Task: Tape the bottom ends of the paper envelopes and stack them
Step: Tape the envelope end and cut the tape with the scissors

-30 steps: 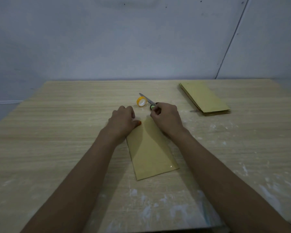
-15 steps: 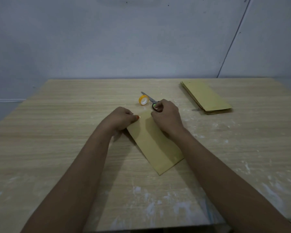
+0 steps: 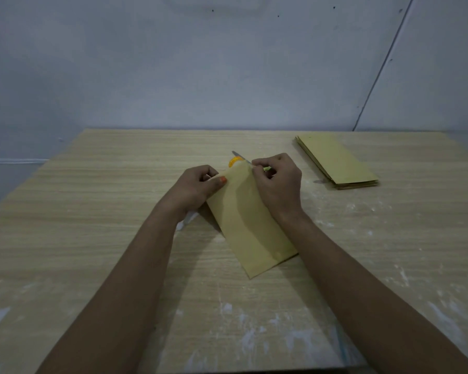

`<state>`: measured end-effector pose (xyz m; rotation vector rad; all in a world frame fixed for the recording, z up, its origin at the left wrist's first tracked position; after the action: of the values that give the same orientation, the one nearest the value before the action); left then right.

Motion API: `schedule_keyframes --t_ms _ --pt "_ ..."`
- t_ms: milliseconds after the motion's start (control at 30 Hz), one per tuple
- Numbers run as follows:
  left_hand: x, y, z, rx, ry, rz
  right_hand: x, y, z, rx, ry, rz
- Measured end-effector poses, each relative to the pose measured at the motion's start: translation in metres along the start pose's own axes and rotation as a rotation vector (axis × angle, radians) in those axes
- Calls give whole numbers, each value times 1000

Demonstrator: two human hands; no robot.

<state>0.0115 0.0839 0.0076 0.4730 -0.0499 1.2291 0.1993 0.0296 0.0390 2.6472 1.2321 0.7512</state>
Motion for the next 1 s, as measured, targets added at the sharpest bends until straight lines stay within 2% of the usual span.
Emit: schedule_keyframes --t_ms 133,333,433,567,633,767,900,1000 --pt "0 0 6 -10 -54 12 -1 -3 2 -13 -40 -38" --pt "-3 -2 15 -84 -101 54 5 -9 24 288 -452 -269" --pt "-2 -2 14 -169 -53 114 8 -9 31 401 -555 -269" --pt "-4 5 10 -370 7 283 13 -5 45 494 -668 -188" --pt "-4 5 11 -388 -18 336 14 -3 49 523 -687 -149" --pt "-3 -1 10 -382 -42 336 14 -1 47 534 -673 -117" --pt "-3 -8 11 -365 -24 311 13 -4 46 545 -661 -123" --pt "-3 -11 9 -450 28 291 12 -7 45 582 -680 -166"
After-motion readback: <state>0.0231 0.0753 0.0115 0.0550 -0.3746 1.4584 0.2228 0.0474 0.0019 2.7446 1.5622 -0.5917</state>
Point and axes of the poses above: each hand's wrist, its own x-axis towards the middle knuckle, its own y-axis out of the back of the hand, z = x × y, the point moved 7 cm from there along x, towards the middle knuckle, and after that the axes turned 14 degrees about -y, right-handed, at the moved point
